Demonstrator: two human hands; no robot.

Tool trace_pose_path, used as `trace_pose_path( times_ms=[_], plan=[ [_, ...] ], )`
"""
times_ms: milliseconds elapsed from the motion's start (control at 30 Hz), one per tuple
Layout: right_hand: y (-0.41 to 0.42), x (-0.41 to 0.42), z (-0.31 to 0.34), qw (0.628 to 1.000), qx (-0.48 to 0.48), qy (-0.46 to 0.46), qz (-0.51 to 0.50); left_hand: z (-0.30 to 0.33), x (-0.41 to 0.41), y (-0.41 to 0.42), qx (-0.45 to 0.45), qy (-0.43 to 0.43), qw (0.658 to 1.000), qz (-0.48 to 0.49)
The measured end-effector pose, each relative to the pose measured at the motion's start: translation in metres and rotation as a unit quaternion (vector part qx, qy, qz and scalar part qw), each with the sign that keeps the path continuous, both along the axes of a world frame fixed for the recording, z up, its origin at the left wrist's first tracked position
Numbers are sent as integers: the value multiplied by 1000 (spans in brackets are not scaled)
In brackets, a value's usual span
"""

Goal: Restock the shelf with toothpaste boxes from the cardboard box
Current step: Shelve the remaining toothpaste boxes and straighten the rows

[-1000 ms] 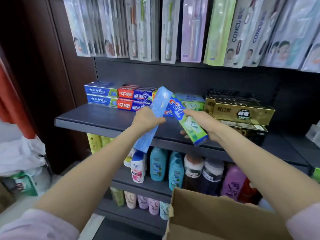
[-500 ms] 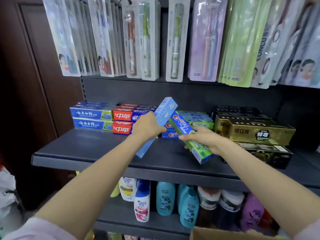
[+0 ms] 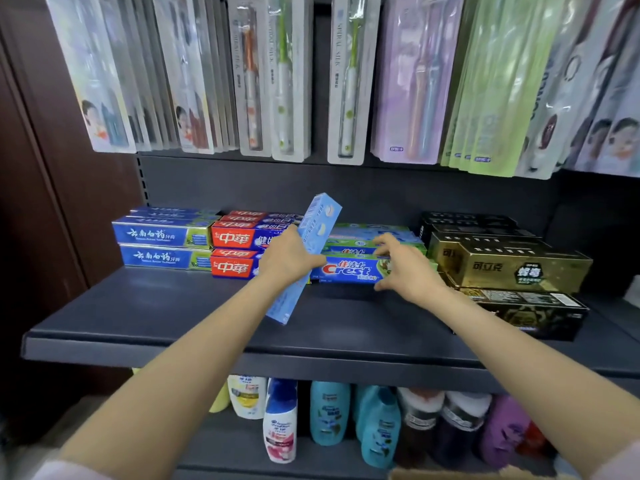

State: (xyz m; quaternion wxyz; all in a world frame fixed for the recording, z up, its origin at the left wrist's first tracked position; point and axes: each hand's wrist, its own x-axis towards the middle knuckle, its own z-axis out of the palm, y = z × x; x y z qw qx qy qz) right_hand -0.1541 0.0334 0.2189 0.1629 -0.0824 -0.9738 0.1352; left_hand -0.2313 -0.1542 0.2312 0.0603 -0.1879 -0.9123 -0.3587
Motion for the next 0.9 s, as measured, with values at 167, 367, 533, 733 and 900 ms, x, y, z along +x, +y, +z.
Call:
trace_pose_path(
  times_ms=[167, 367, 533, 733, 900],
  plan=[
    [4, 0, -8, 999, 27, 40, -1, -5, -8, -1, -5, -8, 1000, -3],
    [5, -3, -17, 997, -1, 82, 12, -11, -8, 8, 4, -6, 1000, 16],
    [14, -3, -23, 997, 30, 58, 34, -13, -8, 16, -28, -11, 1000, 1],
    [21, -11, -34, 997, 24, 58, 45, -14, -13, 13, -25, -19, 999, -10],
    [21, -14, -50, 997, 41, 37, 58, -11, -13, 9, -14, -17, 998, -67]
  ],
)
